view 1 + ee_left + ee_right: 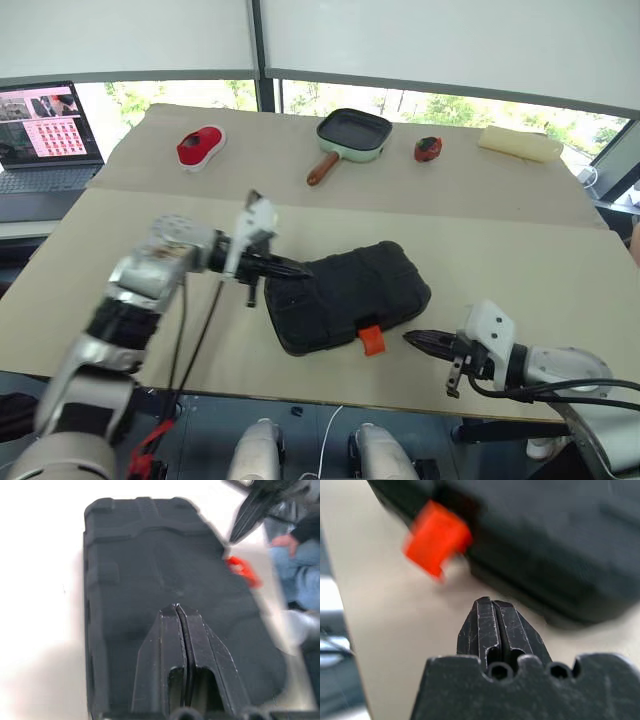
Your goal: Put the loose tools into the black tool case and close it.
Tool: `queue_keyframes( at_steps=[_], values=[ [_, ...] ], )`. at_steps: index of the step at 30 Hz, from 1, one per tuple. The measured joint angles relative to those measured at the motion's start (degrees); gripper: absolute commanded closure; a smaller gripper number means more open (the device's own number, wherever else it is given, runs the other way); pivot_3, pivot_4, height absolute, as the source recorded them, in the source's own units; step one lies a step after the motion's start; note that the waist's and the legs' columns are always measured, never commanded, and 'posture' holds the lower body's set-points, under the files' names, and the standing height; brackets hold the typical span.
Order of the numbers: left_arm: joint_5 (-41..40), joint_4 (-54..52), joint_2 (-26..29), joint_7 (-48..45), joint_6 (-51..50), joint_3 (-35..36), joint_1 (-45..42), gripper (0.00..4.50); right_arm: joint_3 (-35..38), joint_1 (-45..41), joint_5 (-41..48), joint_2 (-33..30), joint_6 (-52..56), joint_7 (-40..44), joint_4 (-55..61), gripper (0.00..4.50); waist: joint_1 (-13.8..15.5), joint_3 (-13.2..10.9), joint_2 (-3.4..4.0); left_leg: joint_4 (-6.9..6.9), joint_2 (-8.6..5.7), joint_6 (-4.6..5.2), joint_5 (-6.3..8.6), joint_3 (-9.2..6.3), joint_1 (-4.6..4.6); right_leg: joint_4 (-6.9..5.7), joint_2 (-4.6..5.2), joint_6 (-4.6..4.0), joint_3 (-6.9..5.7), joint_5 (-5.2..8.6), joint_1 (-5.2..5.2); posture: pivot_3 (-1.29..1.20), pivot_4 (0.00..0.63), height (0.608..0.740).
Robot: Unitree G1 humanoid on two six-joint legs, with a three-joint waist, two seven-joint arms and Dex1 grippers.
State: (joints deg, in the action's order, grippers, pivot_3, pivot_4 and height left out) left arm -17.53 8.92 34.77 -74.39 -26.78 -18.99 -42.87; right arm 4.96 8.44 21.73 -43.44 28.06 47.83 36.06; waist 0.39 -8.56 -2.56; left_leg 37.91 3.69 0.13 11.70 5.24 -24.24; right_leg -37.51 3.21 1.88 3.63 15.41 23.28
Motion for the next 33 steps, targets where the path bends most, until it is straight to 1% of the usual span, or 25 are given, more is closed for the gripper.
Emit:
queue_keyframes(
  at_steps=[2, 5, 9, 12, 14, 17, 19, 28, 32, 33],
  values=[
    [3.15, 3.17, -2.92, 0.1, 6.39, -2.08, -1.24, 4.43, -0.12, -0.81, 0.83, 0.06, 1.67, -0.72, 0.87, 4.5, -0.17, 0.01, -0.02, 0.0, 0.01, 0.01, 0.01, -0.09, -0.04, 0.02, -0.03, 0.0, -0.03, 0.0, 0.0, 0.0, 0.15, 0.74],
    [6.76, 6.01, -4.79, 0.66, 12.44, -3.14, -2.57, 4.43, -1.76, -1.65, 1.7, 0.37, 2.71, -1.34, 2.26, 4.5, -0.18, 0.04, 0.03, 0.0, 0.0, 0.01, 0.01, -0.11, 0.04, 0.01, -0.03, 0.0, -0.03, 0.0, -0.07, 0.0, 0.15, 0.74],
    [8.52, 7.69, -6.22, 0.82, 16.53, -3.3, -2.72, 4.43, -6.47, -1.7, 0.8, 0.3, 2.64, -1.5, 3.45, 4.5, -0.11, 0.07, 0.0, 0.0, -0.01, 0.01, 0.01, -0.14, 0.06, 0.01, -0.01, 0.01, -0.04, 0.0, -0.11, 0.0, 0.15, 0.74],
    [8.84, 8.14, -6.84, 0.69, 16.69, -2.96, -2.7, 4.43, -10.58, -1.95, -2.43, 0.07, 1.96, -1.88, 3.07, 4.5, -0.1, 0.07, -0.01, 0.01, -0.01, 0.01, 0.01, -0.14, 0.06, 0.0, -0.01, 0.02, -0.04, 0.0, -0.11, 0.0, 0.15, 0.74],
    [8.89, 8.11, -6.9, 0.68, 16.62, -2.78, -2.67, 4.43, -11.77, -2.58, -3.56, 0.28, 1.82, -2.33, 2.41, 4.5, -0.08, 0.08, -0.01, 0.02, -0.02, 0.01, 0.01, -0.14, 0.06, 0.0, -0.01, 0.03, -0.04, 0.0, -0.12, 0.0, 0.15, 0.74],
    [9.14, 8.0, -7.14, 0.71, 16.44, -2.57, -2.64, 4.43, -14.22, -4.54, -6.56, 1.81, 1.39, -4.13, -0.69, 4.5, -0.09, 0.12, -0.06, 0.03, -0.02, 0.01, 0.0, -0.14, 0.06, -0.02, -0.01, 0.02, -0.04, 0.0, -0.1, 0.0, 0.15, 0.74],
    [9.18, 7.76, -7.27, 0.72, 16.14, -2.52, -2.58, 4.43, -16.09, -5.04, -9.43, 1.58, 0.02, -4.28, -3.31, 4.5, -0.01, 0.12, -0.06, 0.03, -0.01, 0.01, 0.01, -0.14, 0.05, 0.0, -0.02, 0.03, -0.05, 0.0, -0.1, 0.0, 0.15, 0.74],
    [9.21, 7.6, -8.04, 1.07, 14.83, -2.3, -2.53, 4.43, -17.74, -4.86, -12.11, 1.57, -2.68, -4.02, -5.66, 4.5, 0.17, 0.12, -0.06, 0.03, -0.02, 0.01, 0.0, -0.14, 0.05, -0.01, -0.01, 0.03, -0.05, 0.0, -0.11, 0.0, 0.15, 0.74],
    [9.5, 7.63, -8.5, 1.1, 14.69, -2.37, -2.56, 4.43, -18.55, -5.8, -13.07, 3.26, -3.06, -4.35, -6.59, 4.5, 0.12, 0.12, -0.06, 0.03, 0.0, 0.01, 0.0, -0.15, 0.08, -0.03, -0.03, 0.03, -0.06, 0.0, -0.12, 0.0, 0.15, 0.74],
    [9.84, 7.63, -8.8, 1.08, 14.98, -2.57, -2.56, 4.43, -19.16, -6.48, -13.82, 4.6, -3.54, -4.8, -7.26, 4.5, 0.1, 0.14, -0.09, 0.03, 0.01, 0.01, 0.0, -0.16, 0.08, -0.03, -0.06, 0.02, -0.06, 0.0, -0.13, 0.0, 0.15, 0.74]
  ],
)
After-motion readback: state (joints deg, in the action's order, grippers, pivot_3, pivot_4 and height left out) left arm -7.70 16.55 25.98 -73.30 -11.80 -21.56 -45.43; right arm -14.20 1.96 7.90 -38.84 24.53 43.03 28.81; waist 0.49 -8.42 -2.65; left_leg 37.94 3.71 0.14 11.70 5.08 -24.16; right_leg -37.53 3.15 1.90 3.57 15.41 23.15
